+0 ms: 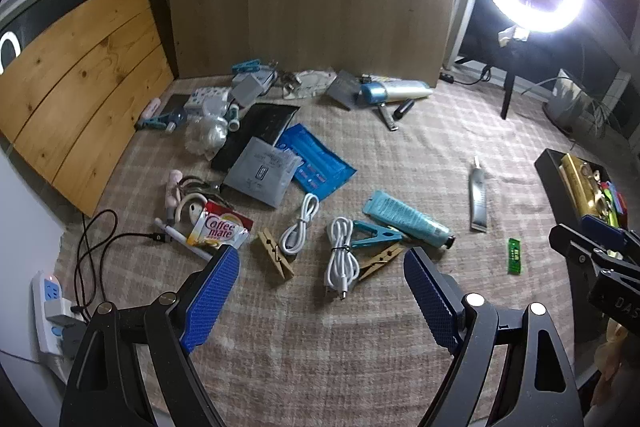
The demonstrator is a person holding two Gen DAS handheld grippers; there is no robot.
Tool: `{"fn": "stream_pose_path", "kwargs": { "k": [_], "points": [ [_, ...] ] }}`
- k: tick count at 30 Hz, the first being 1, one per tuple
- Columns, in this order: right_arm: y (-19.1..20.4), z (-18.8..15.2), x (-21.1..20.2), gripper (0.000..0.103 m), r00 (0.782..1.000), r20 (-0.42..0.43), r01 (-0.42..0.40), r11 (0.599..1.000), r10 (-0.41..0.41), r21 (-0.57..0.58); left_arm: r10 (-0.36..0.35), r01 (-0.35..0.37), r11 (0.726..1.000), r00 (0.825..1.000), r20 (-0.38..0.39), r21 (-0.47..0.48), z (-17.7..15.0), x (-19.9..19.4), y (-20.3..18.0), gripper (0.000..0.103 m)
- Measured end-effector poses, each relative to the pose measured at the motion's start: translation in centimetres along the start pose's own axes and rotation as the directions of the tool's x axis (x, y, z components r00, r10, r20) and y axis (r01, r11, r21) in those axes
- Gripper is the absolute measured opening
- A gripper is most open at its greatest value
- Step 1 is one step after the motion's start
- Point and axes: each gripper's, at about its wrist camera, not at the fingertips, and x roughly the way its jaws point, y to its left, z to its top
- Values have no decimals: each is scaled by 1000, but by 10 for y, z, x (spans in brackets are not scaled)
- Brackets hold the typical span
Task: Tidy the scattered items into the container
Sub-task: 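Move both grippers toward the two coiled white USB cables, then close the left gripper on one white cable while the right gripper grasps the other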
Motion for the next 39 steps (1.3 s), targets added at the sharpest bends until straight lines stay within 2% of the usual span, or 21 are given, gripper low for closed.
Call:
{"fn": "stream_pose_path", "kwargs": {
  "k": [16,24,27,31,34,35,36,39],
  "points": [
    [9,13,34,65,999,-50,-18,998,15,-56,30,-33,999,998,-57,-41,2,32,13,87],
    [5,23,60,65,995,-90,-45,996,39,-72,23,-29,998,995,-93,-59,-5,48,24,87],
    [4,26,74,65,989,-126,-87,994,77,-72,9,-17,998,994,-108,-65,-8,55,27,87],
    [7,30,99,65,968,-204,-162,985,148,-58,-29,23,998,991,-131,-54,-13,66,28,87],
    [13,33,113,57,955,-242,-189,980,169,-58,-40,37,999,988,-146,-23,-15,76,25,87],
    [15,33,115,52,951,-251,-202,978,182,-54,-42,40,999,989,-144,-19,-15,79,25,86],
    [18,34,118,46,940,-266,-235,971,215,-44,-37,35,999,990,-138,-19,-13,81,28,84],
    [34,36,123,44,898,-307,-331,944,314,-3,-61,58,998,990,-129,-29,-6,90,41,78]
  ]
}}
